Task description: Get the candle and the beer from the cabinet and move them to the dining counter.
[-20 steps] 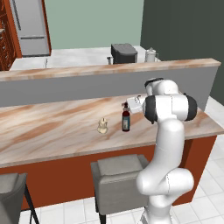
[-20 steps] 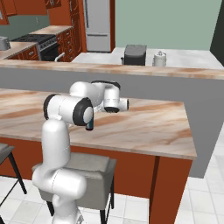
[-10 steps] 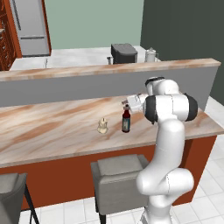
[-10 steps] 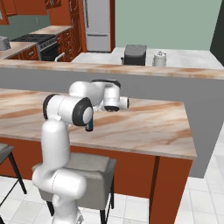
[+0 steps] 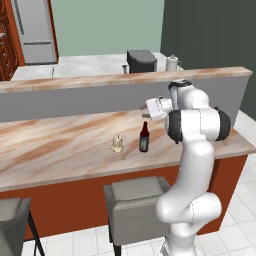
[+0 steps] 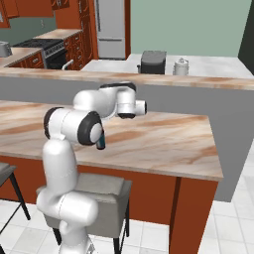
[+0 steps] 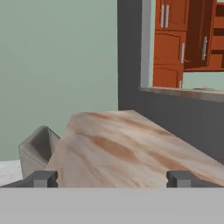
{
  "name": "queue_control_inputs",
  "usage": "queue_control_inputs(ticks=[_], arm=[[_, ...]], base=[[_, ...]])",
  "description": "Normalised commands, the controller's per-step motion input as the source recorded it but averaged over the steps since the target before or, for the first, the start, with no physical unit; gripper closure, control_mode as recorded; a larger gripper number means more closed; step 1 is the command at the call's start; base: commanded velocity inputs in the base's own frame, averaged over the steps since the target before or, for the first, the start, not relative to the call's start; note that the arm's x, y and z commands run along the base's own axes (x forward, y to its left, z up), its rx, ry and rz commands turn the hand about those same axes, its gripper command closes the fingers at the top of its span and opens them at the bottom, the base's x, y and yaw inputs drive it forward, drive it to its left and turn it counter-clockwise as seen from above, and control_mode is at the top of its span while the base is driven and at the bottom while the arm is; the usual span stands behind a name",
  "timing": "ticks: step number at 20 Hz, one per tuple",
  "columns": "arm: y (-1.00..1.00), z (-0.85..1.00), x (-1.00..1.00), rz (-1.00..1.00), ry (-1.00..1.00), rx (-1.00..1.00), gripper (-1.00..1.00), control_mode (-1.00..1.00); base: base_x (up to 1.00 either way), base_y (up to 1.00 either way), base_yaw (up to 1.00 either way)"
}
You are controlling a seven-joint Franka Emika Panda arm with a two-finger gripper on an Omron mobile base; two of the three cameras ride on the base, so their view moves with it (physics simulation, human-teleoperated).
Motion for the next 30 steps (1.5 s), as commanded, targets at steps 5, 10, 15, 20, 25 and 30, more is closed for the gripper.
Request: queue_control_inputs(ticks=[5,10,15,20,25,30], arm=[[0.00,0.63,-0.32,0.00,-0.06,-0.09,-1.00,-1.00],[-0.04,0.63,-0.45,-0.10,-0.01,-0.10,-1.00,-1.00],[-0.17,0.53,-0.71,-0.25,0.00,-0.06,-1.00,-1.00],[-0.22,0.48,-0.80,-0.31,0.02,-0.02,-1.00,-1.00],[-0.03,0.59,-0.67,-0.36,0.05,-0.04,-1.00,-1.00],[0.00,0.55,-0.57,-0.37,0.09,-0.08,-1.00,-1.00]], base=[[0.00,0.00,0.00],[0.00,0.00,0.00],[0.00,0.00,0.00],[0.00,0.00,0.00],[0.00,0.00,0.00],[0.00,0.00,0.00]])
